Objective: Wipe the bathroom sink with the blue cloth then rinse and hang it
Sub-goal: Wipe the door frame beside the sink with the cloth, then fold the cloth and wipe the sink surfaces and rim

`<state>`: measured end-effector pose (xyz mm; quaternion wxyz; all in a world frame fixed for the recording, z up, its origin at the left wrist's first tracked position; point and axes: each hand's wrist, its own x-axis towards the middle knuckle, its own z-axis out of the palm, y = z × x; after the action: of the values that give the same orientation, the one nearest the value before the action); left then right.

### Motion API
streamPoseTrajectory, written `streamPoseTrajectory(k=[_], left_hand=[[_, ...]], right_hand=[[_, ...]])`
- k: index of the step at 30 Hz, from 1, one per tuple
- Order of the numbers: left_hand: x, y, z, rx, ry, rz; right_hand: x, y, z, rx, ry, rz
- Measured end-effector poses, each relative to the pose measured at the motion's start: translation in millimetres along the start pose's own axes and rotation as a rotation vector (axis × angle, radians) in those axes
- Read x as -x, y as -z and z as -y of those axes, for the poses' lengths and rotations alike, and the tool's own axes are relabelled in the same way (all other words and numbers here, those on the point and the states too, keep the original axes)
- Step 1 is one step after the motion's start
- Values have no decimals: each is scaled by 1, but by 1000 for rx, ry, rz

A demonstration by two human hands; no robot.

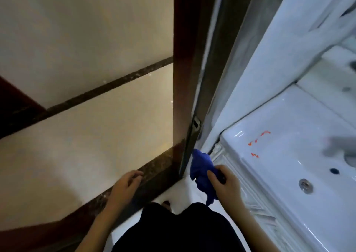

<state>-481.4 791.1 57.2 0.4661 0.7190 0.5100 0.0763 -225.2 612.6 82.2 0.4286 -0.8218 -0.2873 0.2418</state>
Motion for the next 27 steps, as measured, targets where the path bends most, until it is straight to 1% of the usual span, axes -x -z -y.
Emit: streamPoseTrajectory(k=[4,7,11,15,17,19,23,27], left_hand=[[-54,-10,-31,-138,-201,236],[-73,-34,-59,-195,-338,398],[-76,-79,-95,-191,-447,651],[-72,-126,-128,-194,-544,783],[-68,-153,-146,-205,-595,818],[-65,-182,-164,-232,-665,834],[-58,-234,-202,-343,-776,863],[-58,-277,-224,-491,-876,860]], right_hand=[[17,13,-2,-121,-197,-241],[37,27,-6,-129,-278,-400],[64,47,-13,-86,-371,-550],[83,70,-26,-33,-413,-648],[89,84,-36,-20,-428,-654],[91,99,-48,-8,-435,-621],[88,124,-70,34,-399,-499],[76,147,-87,-45,-313,-388]])
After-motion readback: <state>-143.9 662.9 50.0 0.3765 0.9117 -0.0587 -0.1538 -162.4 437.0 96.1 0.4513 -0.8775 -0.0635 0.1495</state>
